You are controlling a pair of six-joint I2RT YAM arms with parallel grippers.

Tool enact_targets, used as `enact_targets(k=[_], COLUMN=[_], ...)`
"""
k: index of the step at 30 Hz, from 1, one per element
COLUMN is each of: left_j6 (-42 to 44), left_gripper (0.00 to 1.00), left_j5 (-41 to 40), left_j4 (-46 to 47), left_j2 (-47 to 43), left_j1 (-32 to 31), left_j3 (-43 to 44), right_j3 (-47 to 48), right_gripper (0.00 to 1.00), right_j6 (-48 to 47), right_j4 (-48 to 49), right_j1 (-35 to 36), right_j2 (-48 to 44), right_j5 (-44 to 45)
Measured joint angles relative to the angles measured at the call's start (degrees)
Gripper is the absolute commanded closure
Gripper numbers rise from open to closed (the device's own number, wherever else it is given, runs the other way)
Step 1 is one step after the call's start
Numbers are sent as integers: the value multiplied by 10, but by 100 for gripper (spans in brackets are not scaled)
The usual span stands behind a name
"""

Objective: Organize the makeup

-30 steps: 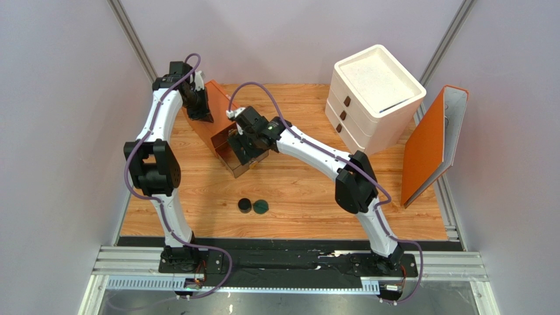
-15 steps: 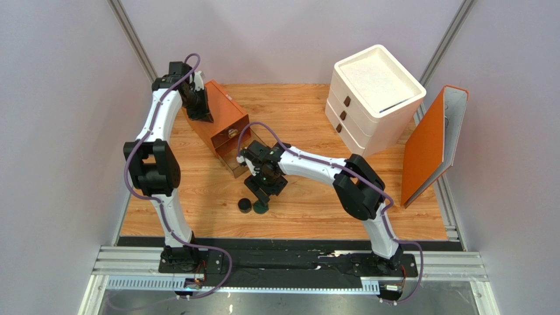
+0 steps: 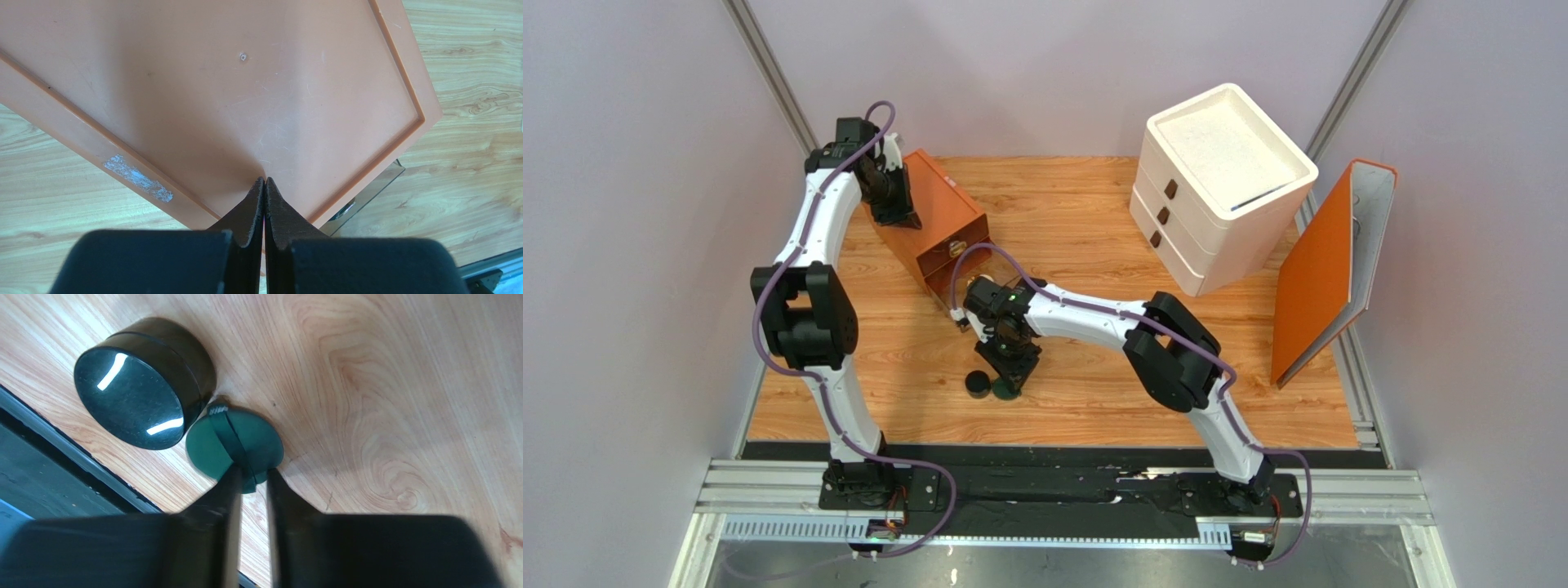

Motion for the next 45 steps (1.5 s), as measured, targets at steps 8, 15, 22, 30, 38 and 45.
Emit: enact_targets(k=[8, 15, 22, 30, 38, 45], left_j6=[0, 0, 0, 0, 0, 0], left_gripper=[100, 100, 100, 100, 100, 100], left_j5=[0, 0, 1, 1, 0, 0], left_j4=[0, 0, 0, 1, -1, -2], left_j2=[0, 0, 0, -1, -1, 0], left_j1=[0, 0, 0, 0, 0, 0], left_j3=[0, 0, 0, 0, 1, 2], right_j3=[16, 16, 75, 247, 344, 263], right_gripper=[100, 100, 100, 100, 71, 45], right_j6=[6, 14, 19, 24, 32, 38], right_j4=[-10, -6, 18, 60, 71, 63], right_j1=[1, 7, -7, -31, -46, -45], right_j2=[11, -7, -45, -20, 59, 51], right_j5=[11, 68, 141, 193, 210, 191])
